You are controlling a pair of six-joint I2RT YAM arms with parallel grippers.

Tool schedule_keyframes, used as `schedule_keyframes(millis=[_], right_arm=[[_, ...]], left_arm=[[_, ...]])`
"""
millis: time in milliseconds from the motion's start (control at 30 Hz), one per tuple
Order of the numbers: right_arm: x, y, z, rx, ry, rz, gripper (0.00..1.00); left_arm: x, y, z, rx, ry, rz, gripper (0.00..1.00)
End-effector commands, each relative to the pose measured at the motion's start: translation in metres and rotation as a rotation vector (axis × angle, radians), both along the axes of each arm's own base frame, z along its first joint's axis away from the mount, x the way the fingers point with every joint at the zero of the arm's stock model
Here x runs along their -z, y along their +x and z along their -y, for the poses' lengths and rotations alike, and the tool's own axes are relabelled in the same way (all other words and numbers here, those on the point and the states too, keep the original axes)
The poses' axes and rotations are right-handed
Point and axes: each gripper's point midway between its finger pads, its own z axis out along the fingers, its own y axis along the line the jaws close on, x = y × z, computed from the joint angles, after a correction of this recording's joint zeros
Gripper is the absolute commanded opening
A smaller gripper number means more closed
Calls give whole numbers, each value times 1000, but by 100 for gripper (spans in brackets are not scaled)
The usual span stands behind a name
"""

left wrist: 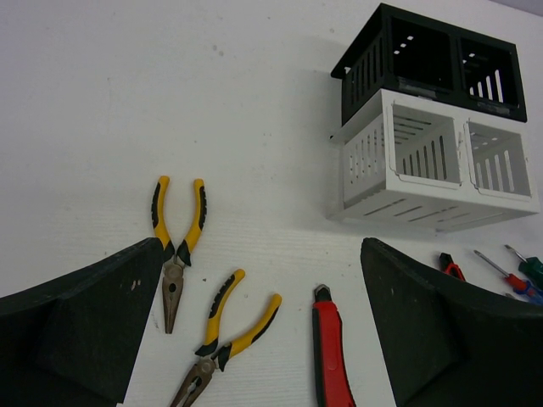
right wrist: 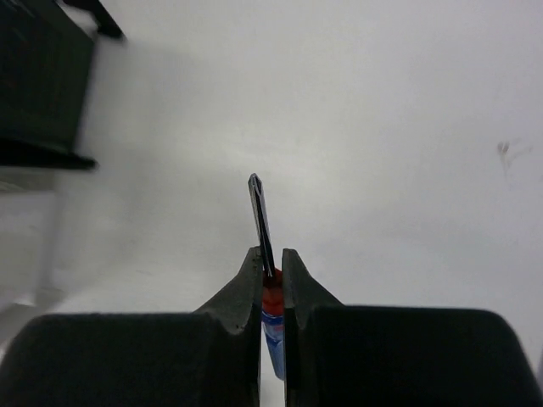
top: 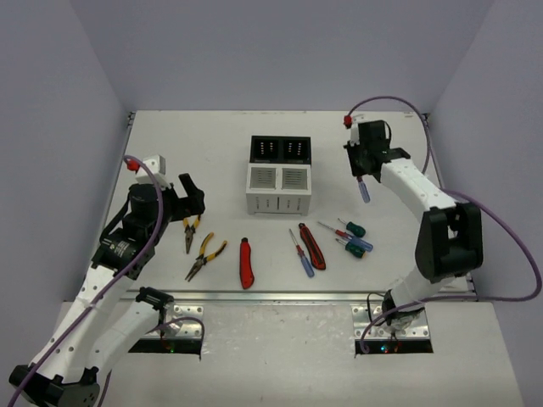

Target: Sort the tools into containers

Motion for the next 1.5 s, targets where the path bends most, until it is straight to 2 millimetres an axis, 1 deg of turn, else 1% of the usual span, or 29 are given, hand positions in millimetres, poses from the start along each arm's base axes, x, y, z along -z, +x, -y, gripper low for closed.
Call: schedule_keyframes(millis=[0,33,67,133,200,233,267,300,333,367,433,500,633,733,833,900,933,1033,1067,1100,1133,1167,1200,1267,1333,1367,1400,1433,1467], right_arm=[[-159,31,-68,-118,412,468,0],[-175,27,-88,-197,507,502,0],[-197,27,-106,-287,572,568,0],[-234,24,-129,-405,679,695,0],[-251,23,-145,-476,731,754,0],[-265,22,-149,-494,744,791,0],[-270,29,-161,-532,763,790,0],[-267,37,-173,-565,779,775,0],[-255,45,-183,-582,786,749,0],[-258,51,-187,-593,789,766,0],[-235,61,-196,-600,791,734,0],[-225,63,-201,-626,761,753,0],[-206,76,-206,-647,721,763,0],[-189,80,-213,-686,704,734,0],[-171,86,-211,-680,663,723,0],[-160,86,-208,-677,638,716,0],[-151,84,-206,-678,622,706,0],[-135,79,-201,-675,590,707,1],[-131,78,-199,-671,585,703,6],[-128,77,-197,-667,575,697,24],[-126,75,-194,-659,562,690,50],[-133,73,-191,-652,552,701,64],[-132,73,-189,-640,546,699,69],[-150,66,-181,-615,533,710,79],[-160,62,-170,-562,502,678,84],[-166,59,-160,-512,471,652,87],[-169,50,-140,-418,416,590,90],[-164,27,-125,-349,392,486,90],[-155,3,-109,-283,360,392,89]], left_arm=[[-7,7,4,9,-6,33,100],[-7,8,5,9,-5,30,100],[-6,8,5,9,-4,24,100],[-4,9,5,9,-1,18,100],[-4,8,5,10,-4,20,100],[-4,8,5,10,-4,20,100],[-3,9,5,11,-2,17,100],[-2,10,6,11,0,11,100],[0,11,6,11,3,3,100],[1,11,5,9,7,-1,100],[1,11,5,6,8,-5,100],[0,10,4,4,7,1,100],[-2,10,5,6,1,11,100],[-2,9,7,18,-1,11,100],[-4,8,10,36,-9,19,100],[-8,7,10,38,-14,33,100],[-9,7,10,42,-16,37,100],[-11,6,13,58,-21,44,100],[-11,6,14,65,-23,44,100],[-11,5,14,70,-25,46,100],[-12,5,15,72,-26,51,100],[-14,4,14,71,-27,58,100],[-14,4,14,71,-28,61,100],[-17,3,13,67,-30,72,100],[-17,2,13,67,-29,72,100],[-18,3,13,66,-30,74,100],[-18,2,12,62,-27,72,100],[-18,2,10,51,-25,73,100],[-20,1,7,34,-23,77,100]])
